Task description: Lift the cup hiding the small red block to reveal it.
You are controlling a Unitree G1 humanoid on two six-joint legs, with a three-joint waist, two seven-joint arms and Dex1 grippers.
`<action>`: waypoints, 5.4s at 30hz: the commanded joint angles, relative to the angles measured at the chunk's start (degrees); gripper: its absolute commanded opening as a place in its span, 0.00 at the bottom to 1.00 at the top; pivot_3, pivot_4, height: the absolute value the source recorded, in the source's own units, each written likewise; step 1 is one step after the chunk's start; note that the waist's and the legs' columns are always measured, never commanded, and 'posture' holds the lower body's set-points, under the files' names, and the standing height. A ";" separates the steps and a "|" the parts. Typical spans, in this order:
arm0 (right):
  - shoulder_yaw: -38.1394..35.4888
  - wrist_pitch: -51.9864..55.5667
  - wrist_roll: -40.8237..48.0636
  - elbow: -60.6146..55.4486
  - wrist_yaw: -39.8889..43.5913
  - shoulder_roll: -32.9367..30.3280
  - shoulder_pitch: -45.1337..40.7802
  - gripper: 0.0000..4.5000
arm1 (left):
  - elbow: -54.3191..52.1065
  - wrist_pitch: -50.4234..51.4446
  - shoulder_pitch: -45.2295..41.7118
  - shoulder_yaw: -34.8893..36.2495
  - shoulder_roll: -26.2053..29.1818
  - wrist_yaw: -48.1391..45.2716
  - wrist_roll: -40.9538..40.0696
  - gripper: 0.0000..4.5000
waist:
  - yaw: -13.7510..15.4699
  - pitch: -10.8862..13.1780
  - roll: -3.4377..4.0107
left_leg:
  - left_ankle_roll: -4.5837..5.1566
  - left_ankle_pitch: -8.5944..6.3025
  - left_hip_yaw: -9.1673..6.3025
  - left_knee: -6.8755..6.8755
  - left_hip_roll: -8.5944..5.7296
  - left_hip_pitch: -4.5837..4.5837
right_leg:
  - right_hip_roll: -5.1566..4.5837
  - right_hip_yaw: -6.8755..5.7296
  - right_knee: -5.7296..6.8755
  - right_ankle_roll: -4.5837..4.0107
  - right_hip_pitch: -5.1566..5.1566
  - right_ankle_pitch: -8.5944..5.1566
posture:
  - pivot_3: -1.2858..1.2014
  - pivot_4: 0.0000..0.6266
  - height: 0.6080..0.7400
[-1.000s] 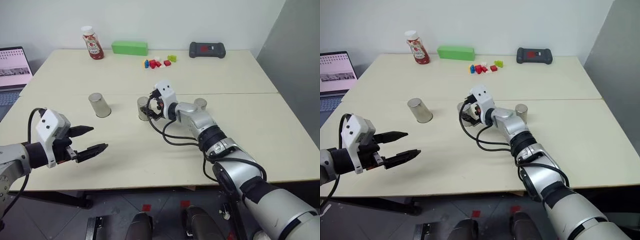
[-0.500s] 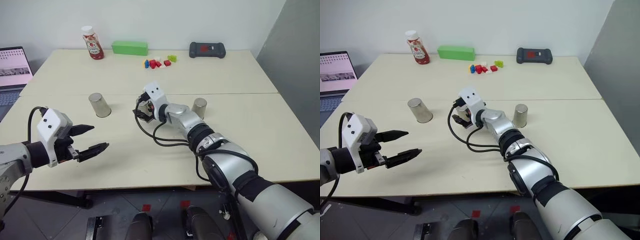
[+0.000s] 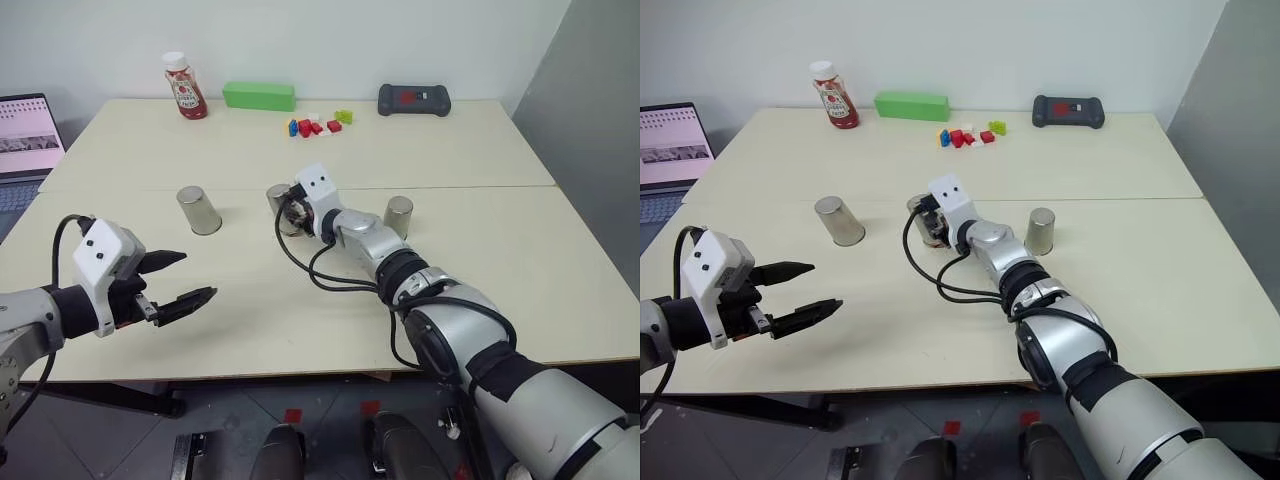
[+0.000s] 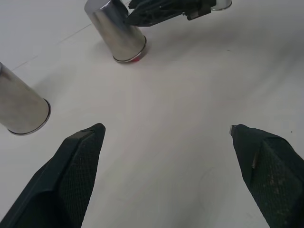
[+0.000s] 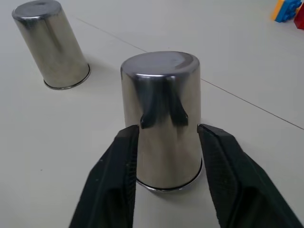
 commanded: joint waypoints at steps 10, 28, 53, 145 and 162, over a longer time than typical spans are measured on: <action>-2.36 -0.60 0.53 -2.21 3.22 2.06 -3.01 0.00 | 0.23 -1.23 -1.07 1.26 0.29 0.22 0.15 1.00 | -0.01 0.00 0.00 | 0.00 0.00 0.00 0.00 0.00 0.00 | 0.00 0.00 0.00 0.00 0.00 0.00 | 0.52 0.24 1.00; 1.48 11.99 4.73 -39.44 18.45 -5.76 15.10 0.41 | 1.73 -1.62 -3.41 0.30 -0.14 0.46 -0.15 1.00 | 0.38 -0.01 -0.01 | 0.00 0.00 -0.07 0.00 -0.01 -0.04 | -0.01 -0.05 -0.04 0.00 0.03 0.00 | 0.52 0.24 1.00; 6.01 45.58 22.29 -97.72 26.60 -27.31 46.07 0.99 | 5.15 -3.15 -8.90 -5.39 -3.15 4.84 2.07 1.00 | 0.34 0.00 0.00 | -0.01 0.00 -0.08 0.06 0.00 -0.04 | 0.01 -0.03 0.00 0.30 0.02 -0.18 | 0.52 0.24 1.00; 2.88 53.66 36.70 -111.47 14.71 -40.41 48.67 1.00 | 52.56 -15.22 -48.42 -23.73 -24.95 17.02 26.10 0.99 | 1.54 -0.04 -0.06 | 0.00 0.02 -0.25 0.25 -0.11 -0.21 | 0.00 -0.17 0.03 0.30 0.07 -0.08 | 0.52 0.24 1.00; 0.57 49.72 36.22 -108.29 13.66 -37.73 47.29 1.00 | 33.63 -12.43 -45.88 -20.67 -18.38 16.23 24.46 0.99 | 1.52 -0.04 -0.06 | 0.00 0.02 -0.25 0.25 -0.10 -0.20 | 0.01 -0.16 0.04 0.32 0.07 -0.09 | 0.52 0.24 1.00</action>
